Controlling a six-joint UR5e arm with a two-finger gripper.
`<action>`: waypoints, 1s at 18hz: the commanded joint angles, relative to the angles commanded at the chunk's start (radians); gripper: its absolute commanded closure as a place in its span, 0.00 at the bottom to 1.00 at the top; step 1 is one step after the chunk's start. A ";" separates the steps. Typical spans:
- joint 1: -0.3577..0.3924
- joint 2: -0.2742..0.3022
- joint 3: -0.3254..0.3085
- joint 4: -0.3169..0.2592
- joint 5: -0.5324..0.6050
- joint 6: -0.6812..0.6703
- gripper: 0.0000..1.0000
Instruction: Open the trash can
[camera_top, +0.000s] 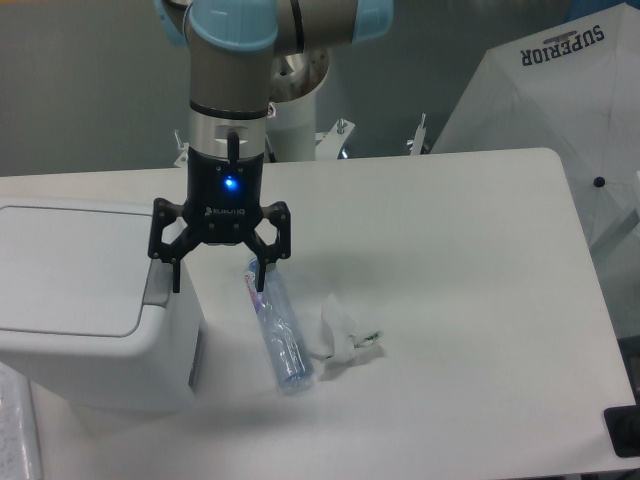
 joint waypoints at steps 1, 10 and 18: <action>0.000 0.000 0.000 0.000 0.000 0.002 0.00; -0.008 -0.006 -0.003 0.000 0.002 0.002 0.00; -0.006 0.005 0.012 0.000 -0.003 0.000 0.00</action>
